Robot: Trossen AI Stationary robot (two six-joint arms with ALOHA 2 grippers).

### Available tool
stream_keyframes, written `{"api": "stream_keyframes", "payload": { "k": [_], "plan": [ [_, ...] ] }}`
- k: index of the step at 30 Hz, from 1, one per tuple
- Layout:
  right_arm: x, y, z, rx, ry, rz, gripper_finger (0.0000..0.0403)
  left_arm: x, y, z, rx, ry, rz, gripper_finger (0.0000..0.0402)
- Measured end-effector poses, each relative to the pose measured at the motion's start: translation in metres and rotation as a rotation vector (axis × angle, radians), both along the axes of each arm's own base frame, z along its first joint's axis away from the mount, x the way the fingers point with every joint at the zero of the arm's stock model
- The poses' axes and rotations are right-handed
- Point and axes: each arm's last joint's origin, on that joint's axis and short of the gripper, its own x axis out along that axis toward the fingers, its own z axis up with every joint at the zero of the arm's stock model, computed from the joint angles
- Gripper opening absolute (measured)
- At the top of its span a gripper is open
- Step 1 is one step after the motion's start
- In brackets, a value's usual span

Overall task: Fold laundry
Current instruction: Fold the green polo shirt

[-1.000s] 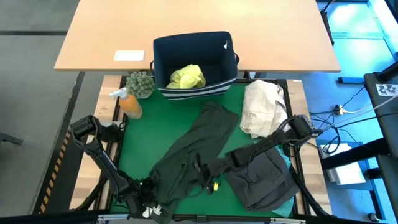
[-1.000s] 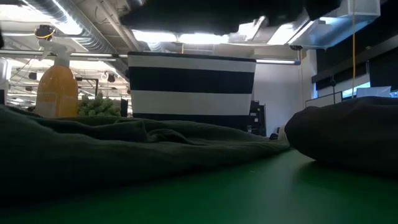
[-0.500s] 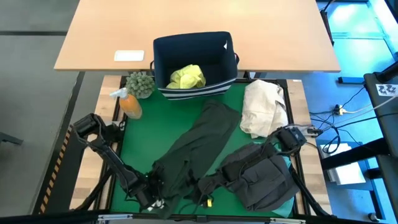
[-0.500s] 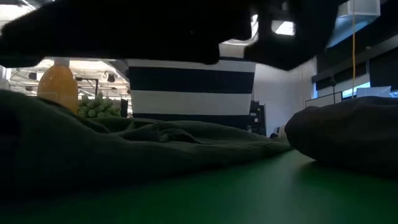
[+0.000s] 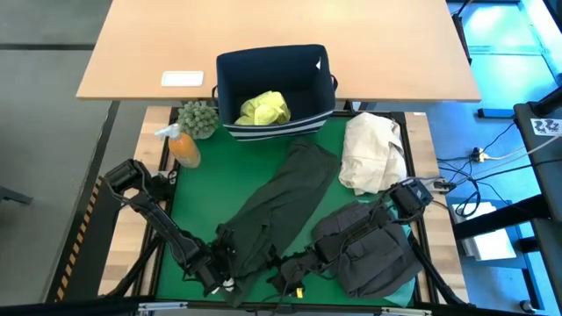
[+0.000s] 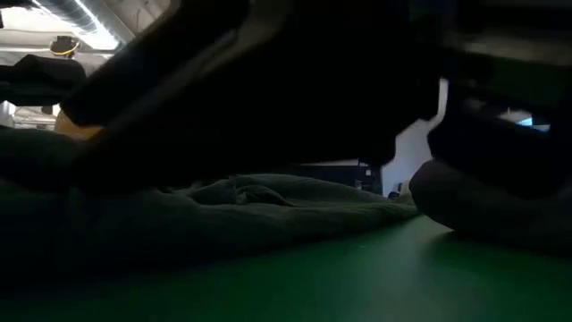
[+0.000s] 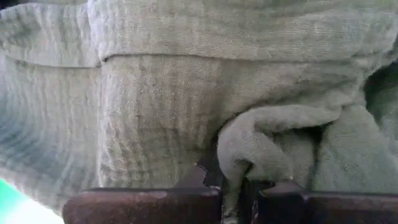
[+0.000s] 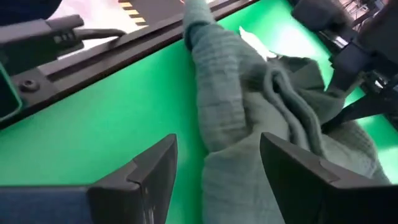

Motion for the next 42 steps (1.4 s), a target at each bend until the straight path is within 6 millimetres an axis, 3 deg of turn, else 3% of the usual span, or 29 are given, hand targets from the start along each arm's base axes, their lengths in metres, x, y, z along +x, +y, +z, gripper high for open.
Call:
{"api": "stream_keyframes", "payload": {
  "k": [7,13,18,23,27,30,39,42],
  "plan": [
    [0.002,0.002,-0.008,0.027,0.020,0.000,0.0238,0.003,-0.004,0.001,-0.062,-0.030,0.040,0.0000],
    [0.015,0.015,-0.007,0.060,-0.014,0.021,0.0297,0.004,-0.005,0.001,-0.092,-0.055,0.083,0.0000],
    [0.029,0.029,-0.022,0.022,-0.036,0.002,0.0338,0.006,-0.007,0.002,-0.123,-0.079,0.110,0.0000],
    [0.036,0.034,-0.033,-0.069,-0.055,-0.054,0.0337,0.005,-0.009,0.002,-0.145,-0.089,0.142,0.0000],
    [0.036,0.034,-0.034,-0.074,-0.049,-0.070,0.0305,0.003,-0.012,0.002,-0.161,-0.093,0.161,0.0000],
    [0.036,0.034,-0.035,-0.048,-0.045,-0.094,0.0259,-0.001,-0.015,0.002,-0.173,-0.094,0.173,0.0000],
    [0.040,0.041,-0.026,0.028,-0.011,-0.163,0.0026,-0.019,-0.031,0.001,-0.267,-0.047,0.237,0.0000],
    [0.043,0.045,-0.015,0.035,-0.006,-0.177,0.0020,-0.027,-0.038,0.001,-0.311,-0.022,0.270,0.0000]
  ]
}}
